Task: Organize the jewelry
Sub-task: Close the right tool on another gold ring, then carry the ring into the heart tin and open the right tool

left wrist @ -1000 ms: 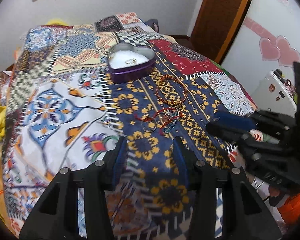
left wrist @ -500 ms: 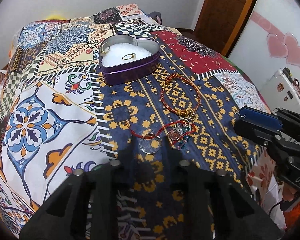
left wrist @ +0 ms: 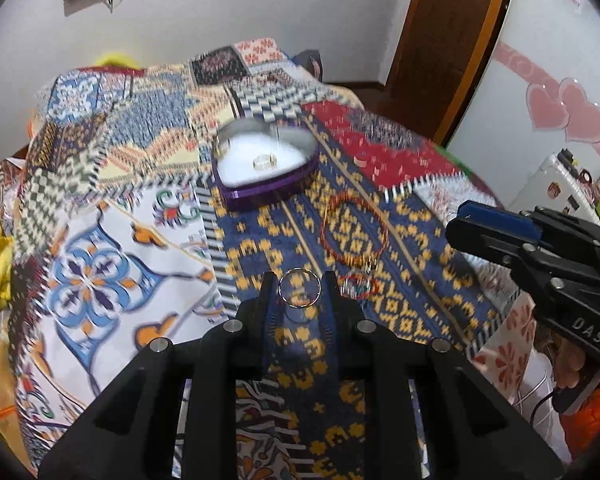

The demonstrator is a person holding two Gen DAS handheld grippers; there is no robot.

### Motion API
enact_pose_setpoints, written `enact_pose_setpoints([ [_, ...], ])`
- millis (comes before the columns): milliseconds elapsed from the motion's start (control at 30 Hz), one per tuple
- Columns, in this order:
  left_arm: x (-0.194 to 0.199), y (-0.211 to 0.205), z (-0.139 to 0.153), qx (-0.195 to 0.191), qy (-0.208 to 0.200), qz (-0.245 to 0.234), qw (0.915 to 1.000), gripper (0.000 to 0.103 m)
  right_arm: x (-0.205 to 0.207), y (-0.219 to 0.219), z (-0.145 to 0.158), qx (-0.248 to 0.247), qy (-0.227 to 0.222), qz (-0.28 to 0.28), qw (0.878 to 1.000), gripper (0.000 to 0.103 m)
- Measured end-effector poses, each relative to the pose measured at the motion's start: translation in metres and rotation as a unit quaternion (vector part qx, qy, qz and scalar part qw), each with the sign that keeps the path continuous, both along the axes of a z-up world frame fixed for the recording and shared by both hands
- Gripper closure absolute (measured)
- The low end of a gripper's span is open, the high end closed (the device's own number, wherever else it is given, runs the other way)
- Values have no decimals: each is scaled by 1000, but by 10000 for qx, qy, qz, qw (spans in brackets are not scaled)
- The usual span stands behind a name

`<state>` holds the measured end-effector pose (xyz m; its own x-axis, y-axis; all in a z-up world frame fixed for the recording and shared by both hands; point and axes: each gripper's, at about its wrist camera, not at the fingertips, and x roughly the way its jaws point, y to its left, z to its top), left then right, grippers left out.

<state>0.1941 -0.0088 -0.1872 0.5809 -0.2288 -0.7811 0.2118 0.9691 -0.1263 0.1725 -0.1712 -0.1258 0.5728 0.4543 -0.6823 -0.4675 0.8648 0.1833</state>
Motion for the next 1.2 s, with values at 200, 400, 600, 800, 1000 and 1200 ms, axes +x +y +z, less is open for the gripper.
enact_pose_setpoints([
  [200, 3, 5, 28, -29, -403, 71, 9992, 82, 7, 3, 16, 17, -258, 18, 9997, 82],
  [400, 11, 11, 49, -60, -720, 156, 9973, 82, 17, 9, 31, 48, -516, 57, 9986, 82],
  [600, 22, 16, 59, -21, -903, 187, 9957, 82, 30, 17, 41, 107, -722, 98, 9973, 82],
  [800, 37, 21, 59, -33, -949, 237, 9952, 82, 46, 25, 46, 206, -825, 115, 9963, 82],
  [1000, 56, 24, 48, -57, -847, 230, 9961, 82, 67, 37, 39, 159, -767, 215, 9967, 81],
  [1200, 81, 29, 26, -180, -531, 201, 9982, 82, 91, 47, 22, 67, -485, 380, 9981, 81],
])
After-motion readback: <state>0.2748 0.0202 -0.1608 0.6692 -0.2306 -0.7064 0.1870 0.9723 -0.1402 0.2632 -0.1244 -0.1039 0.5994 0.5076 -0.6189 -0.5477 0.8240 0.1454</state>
